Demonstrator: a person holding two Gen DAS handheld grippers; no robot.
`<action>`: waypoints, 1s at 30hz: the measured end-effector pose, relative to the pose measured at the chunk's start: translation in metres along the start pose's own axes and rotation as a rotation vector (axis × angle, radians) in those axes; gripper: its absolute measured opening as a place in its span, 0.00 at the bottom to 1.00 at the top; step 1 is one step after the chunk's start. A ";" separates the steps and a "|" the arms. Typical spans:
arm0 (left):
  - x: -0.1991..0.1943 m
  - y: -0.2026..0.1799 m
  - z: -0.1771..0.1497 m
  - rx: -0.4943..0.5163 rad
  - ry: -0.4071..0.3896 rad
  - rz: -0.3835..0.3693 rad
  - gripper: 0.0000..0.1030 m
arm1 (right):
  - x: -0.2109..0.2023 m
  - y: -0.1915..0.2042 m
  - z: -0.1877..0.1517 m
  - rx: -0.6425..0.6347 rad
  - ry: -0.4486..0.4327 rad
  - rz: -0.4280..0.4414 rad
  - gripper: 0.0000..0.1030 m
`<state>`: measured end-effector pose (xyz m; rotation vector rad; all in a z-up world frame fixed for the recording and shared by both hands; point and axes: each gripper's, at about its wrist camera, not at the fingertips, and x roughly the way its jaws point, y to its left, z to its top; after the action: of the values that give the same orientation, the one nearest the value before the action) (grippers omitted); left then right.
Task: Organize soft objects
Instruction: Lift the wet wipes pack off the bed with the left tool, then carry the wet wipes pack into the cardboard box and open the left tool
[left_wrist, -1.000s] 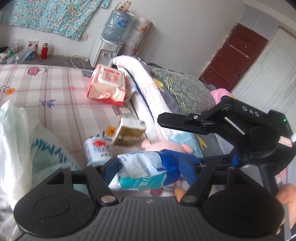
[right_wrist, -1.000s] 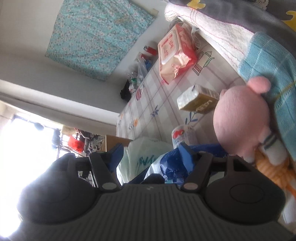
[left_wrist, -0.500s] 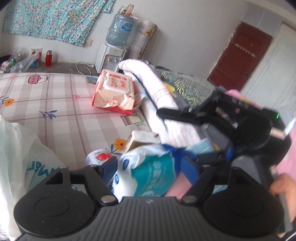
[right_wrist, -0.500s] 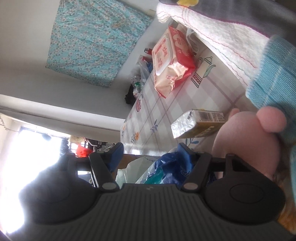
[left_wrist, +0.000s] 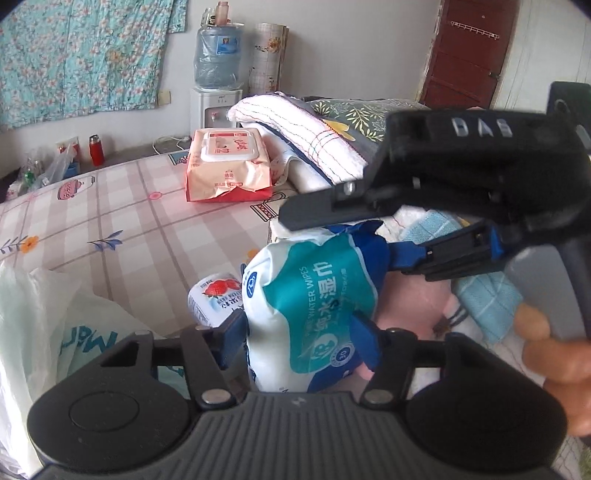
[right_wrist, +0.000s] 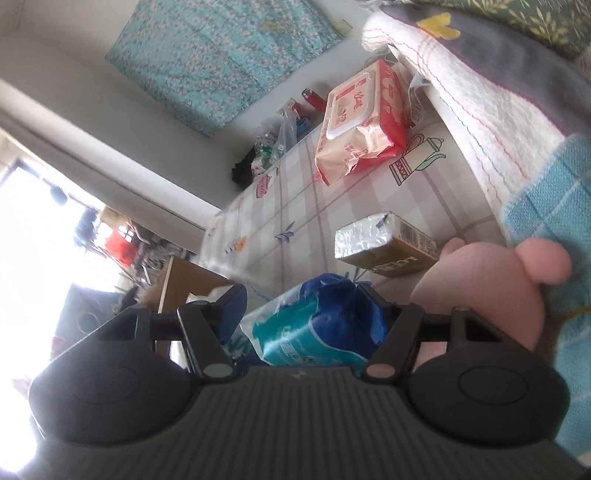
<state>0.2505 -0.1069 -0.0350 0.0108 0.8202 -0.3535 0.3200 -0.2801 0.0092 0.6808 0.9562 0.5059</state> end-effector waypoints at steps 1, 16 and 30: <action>0.000 0.001 0.000 -0.002 0.000 -0.005 0.57 | -0.001 0.001 -0.001 -0.015 -0.003 -0.007 0.63; -0.033 0.006 0.000 -0.080 -0.042 -0.050 0.48 | -0.035 0.031 -0.019 -0.100 -0.050 -0.069 0.45; -0.153 0.043 0.006 -0.125 -0.273 0.057 0.47 | -0.060 0.164 -0.032 -0.274 -0.119 0.059 0.45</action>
<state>0.1720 -0.0203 0.0734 -0.1283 0.5687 -0.2428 0.2473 -0.1978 0.1491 0.4867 0.7396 0.6288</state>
